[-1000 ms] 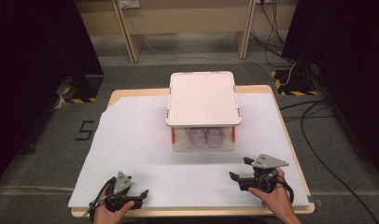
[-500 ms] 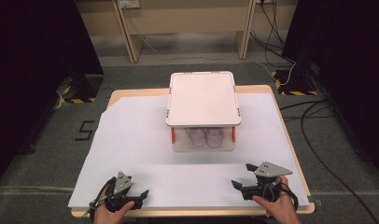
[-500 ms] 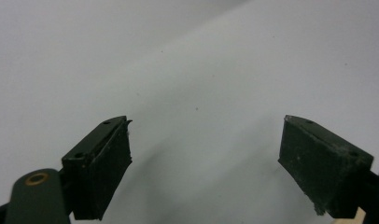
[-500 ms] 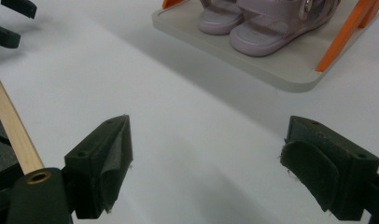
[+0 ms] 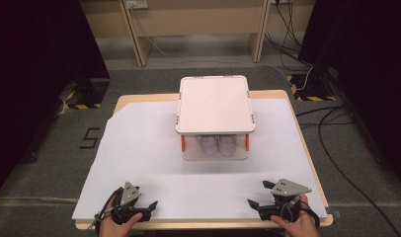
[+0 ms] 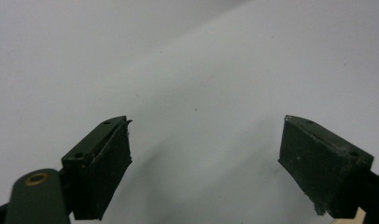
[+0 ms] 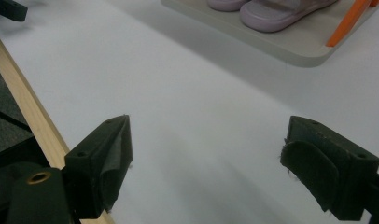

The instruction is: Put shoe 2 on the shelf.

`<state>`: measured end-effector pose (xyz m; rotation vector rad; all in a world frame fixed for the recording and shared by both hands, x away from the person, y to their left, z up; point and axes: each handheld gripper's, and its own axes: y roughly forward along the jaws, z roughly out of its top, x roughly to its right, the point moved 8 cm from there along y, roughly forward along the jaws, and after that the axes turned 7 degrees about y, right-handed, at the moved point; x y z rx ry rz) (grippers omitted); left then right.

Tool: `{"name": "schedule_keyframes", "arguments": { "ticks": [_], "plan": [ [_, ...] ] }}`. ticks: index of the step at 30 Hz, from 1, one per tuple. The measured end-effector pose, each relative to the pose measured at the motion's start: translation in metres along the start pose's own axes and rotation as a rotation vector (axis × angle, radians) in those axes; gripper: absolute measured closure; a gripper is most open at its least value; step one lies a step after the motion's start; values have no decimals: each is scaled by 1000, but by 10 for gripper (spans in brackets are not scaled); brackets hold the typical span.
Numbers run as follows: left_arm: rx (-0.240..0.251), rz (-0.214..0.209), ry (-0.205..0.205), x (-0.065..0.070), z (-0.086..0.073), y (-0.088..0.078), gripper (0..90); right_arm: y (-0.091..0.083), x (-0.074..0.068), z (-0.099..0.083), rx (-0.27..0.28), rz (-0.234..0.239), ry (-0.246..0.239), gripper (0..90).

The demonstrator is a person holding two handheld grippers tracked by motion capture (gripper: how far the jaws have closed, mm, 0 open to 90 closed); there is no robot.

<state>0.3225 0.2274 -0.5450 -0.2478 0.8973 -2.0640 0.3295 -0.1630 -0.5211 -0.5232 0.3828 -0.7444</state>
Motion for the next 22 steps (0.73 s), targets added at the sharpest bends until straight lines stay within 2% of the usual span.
{"name": "schedule_keyframes", "arguments": {
  "ticks": [13,22],
  "plan": [
    [-7,-1,3,1,0,0,161,-10,-2,-16,-36,-3,21,165],
    [-6,-2,2,1,0,1,161,-12,1,-21,-44,-16,26,165]
  ]
}}
